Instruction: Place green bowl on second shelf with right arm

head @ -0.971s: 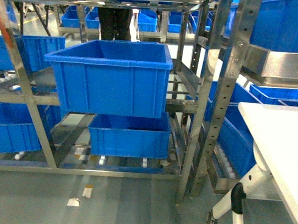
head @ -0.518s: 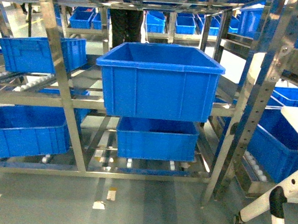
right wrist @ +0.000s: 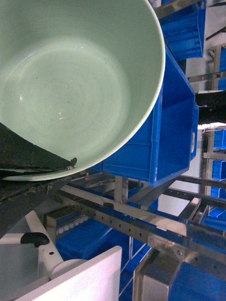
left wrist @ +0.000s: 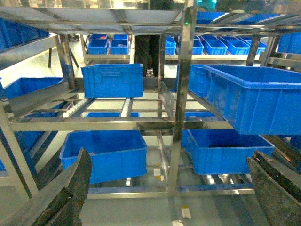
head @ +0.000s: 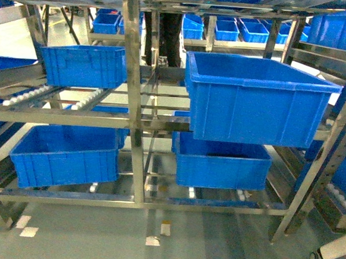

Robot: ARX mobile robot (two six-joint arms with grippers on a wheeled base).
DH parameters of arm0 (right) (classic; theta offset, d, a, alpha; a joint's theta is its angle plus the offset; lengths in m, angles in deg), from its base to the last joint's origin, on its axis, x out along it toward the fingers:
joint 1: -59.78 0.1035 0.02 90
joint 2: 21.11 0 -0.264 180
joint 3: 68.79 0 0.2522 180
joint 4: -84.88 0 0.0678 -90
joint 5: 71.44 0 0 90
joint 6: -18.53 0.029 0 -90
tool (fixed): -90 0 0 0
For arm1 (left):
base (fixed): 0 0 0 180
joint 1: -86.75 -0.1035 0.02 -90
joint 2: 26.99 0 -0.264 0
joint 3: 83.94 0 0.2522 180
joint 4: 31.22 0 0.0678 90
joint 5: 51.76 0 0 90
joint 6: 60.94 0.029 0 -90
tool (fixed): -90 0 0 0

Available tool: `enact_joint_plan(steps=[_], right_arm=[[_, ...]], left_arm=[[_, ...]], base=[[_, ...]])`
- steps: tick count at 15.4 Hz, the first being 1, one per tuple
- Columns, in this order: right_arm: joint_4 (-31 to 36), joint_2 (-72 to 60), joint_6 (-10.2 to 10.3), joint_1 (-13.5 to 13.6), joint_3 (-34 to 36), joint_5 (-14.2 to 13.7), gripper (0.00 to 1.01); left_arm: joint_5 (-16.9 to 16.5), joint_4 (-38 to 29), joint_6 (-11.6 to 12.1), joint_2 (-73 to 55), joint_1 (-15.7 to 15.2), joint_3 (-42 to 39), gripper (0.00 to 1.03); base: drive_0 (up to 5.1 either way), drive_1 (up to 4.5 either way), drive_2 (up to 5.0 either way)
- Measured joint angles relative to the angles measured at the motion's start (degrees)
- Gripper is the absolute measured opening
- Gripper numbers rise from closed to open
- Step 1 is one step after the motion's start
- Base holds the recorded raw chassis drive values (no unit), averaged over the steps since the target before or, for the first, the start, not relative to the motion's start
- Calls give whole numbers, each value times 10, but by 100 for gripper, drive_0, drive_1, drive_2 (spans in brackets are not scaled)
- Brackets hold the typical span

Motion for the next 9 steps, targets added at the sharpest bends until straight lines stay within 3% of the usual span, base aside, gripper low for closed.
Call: enact_joint_plan(steps=[5,9], right_arm=[[2,1,0,1,0,5,2],[-1,1,0,0,0,1,2]], left_arm=[[2,-1,0,0,0,0,98],[0,0,0,0,0,0,98]], base=[[0,0,0],[-1,385,-387]])
